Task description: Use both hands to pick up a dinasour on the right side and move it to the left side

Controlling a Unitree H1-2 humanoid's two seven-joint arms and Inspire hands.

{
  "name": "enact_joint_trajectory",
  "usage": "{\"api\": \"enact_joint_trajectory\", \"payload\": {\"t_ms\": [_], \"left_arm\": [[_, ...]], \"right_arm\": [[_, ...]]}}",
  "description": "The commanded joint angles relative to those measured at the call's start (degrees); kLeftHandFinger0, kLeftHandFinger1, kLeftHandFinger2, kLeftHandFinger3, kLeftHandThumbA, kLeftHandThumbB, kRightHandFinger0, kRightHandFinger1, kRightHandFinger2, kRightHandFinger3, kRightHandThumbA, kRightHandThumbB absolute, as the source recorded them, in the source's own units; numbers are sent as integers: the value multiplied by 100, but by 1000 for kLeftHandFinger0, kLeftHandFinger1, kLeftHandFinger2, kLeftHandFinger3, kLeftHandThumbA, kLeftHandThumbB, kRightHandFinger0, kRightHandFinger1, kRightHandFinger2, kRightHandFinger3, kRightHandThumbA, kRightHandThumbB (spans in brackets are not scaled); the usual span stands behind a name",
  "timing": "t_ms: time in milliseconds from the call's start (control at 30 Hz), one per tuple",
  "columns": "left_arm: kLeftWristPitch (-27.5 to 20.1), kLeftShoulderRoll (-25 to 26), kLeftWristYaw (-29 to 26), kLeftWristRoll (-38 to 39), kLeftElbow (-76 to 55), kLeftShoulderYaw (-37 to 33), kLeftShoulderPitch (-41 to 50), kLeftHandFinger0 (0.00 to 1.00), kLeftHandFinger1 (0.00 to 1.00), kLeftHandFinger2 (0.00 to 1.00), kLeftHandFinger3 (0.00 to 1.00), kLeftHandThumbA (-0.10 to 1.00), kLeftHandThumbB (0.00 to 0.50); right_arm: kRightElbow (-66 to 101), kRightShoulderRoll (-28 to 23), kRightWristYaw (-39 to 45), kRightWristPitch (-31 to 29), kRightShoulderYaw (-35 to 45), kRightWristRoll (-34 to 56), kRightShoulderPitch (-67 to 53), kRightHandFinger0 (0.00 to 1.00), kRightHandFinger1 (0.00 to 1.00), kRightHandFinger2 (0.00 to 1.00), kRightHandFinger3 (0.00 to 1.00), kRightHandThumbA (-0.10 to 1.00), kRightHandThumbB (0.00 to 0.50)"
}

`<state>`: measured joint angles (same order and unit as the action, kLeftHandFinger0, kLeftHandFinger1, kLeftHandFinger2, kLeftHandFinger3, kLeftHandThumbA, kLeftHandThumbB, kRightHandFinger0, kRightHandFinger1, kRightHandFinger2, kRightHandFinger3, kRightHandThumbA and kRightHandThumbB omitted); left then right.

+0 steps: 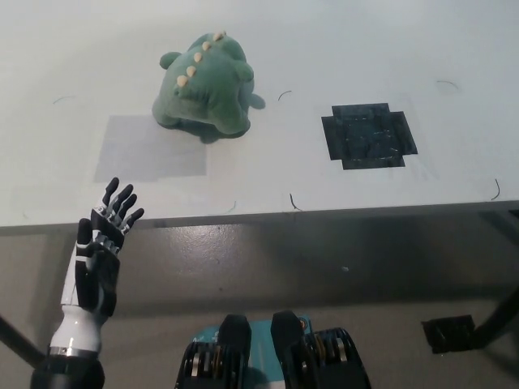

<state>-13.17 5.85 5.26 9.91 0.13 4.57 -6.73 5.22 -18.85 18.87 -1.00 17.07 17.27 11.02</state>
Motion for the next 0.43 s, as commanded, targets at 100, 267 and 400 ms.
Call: {"api": "enact_joint_trajectory", "payload": {"t_ms": [100, 267, 400], "left_arm": [[-45, 98, 91, 83, -82, 24, -133, 1000, 1000, 1000, 1000, 1000, 437], [-10, 90, 70, 104, -100, 42, -128, 1000, 1000, 1000, 1000, 1000, 431], [-16, 98, 73, 119, -89, 54, -154, 1000, 1000, 1000, 1000, 1000, 432]], "right_arm": [[35, -31, -131, -370, 9, 67, 168, 1000, 1000, 1000, 1000, 1000, 342], [14, -39, -125, -427, -11, 47, 156, 1000, 1000, 1000, 1000, 1000, 367], [44, 0, -159, -350, -15, 99, 179, 1000, 1000, 1000, 1000, 1000, 365]]}}
